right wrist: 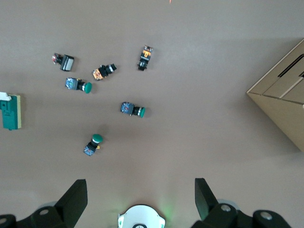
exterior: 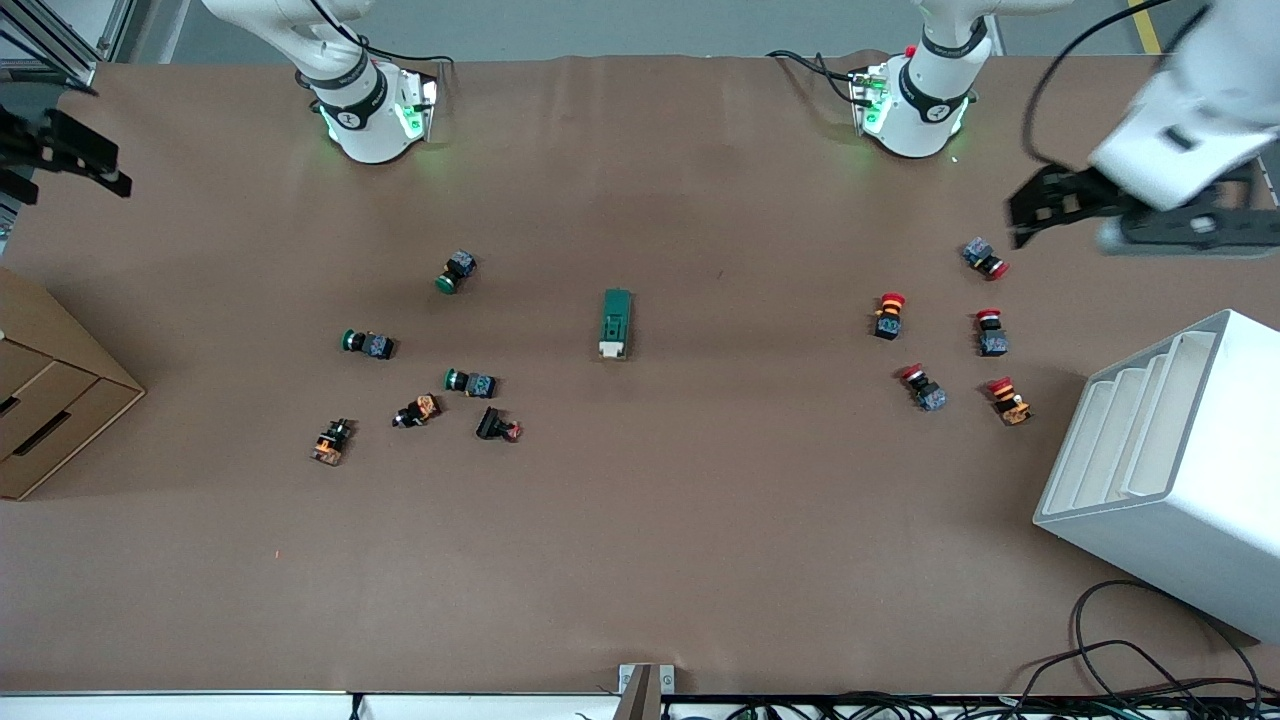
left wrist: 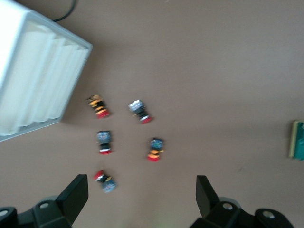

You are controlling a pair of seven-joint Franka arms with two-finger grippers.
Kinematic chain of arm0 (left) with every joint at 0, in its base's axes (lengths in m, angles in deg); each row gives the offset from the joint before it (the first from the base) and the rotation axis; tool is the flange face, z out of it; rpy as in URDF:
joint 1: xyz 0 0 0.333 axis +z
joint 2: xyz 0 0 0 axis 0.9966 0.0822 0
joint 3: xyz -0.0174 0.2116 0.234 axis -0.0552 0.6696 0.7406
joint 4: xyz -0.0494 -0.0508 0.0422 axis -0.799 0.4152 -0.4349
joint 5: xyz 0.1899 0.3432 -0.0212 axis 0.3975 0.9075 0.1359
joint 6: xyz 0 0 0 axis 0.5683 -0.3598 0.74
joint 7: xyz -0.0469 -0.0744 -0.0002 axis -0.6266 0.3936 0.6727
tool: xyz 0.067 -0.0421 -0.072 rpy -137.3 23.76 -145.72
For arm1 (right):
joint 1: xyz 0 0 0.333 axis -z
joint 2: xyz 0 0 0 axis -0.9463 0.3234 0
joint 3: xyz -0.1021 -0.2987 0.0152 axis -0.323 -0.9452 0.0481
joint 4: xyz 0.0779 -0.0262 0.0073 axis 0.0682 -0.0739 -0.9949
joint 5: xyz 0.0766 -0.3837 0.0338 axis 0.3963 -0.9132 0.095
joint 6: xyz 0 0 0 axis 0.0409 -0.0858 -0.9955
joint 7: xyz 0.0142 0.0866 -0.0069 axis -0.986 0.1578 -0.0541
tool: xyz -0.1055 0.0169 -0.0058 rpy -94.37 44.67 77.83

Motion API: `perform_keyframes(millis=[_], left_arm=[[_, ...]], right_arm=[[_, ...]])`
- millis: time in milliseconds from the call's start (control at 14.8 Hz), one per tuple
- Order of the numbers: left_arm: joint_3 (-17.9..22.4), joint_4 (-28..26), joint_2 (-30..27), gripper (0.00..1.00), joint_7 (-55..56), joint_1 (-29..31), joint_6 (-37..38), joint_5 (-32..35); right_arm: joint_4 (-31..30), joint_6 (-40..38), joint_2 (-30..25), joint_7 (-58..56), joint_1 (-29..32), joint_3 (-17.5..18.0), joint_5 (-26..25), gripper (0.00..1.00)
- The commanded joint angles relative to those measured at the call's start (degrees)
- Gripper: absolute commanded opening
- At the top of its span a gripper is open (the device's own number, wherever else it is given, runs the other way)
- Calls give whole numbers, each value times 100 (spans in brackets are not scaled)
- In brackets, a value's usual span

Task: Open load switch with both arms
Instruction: 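Move the left gripper over the green switch while the right gripper approaches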

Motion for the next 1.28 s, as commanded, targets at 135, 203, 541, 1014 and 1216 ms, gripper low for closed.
perform_keyframes(millis=[135, 203, 541, 1014, 1216], left_arm=[[-1380, -508, 496, 100, 1538, -146, -1558, 150], [-1495, -833, 531, 100, 1950, -260, -2060, 385], [-1576, -1952, 1276, 100, 3768, -1383, -3611, 2184], [-1620, -1864, 2631, 100, 6655, -2729, -3716, 4701], [-1620, -1856, 3043, 100, 7707, -3282, -3735, 5482]], right_arm=[[93, 297, 1107, -92, 94, 40, -238, 100], [75, 323, 1109, -58, 76, 40, -238, 100], [14, 656, 1520, 2799, -852, 93, -46, 100], [84, 1911, 2742, 7232, -2198, 93, 860, 100], [573, 2335, 3531, 9139, -2630, 93, 851, 100]])
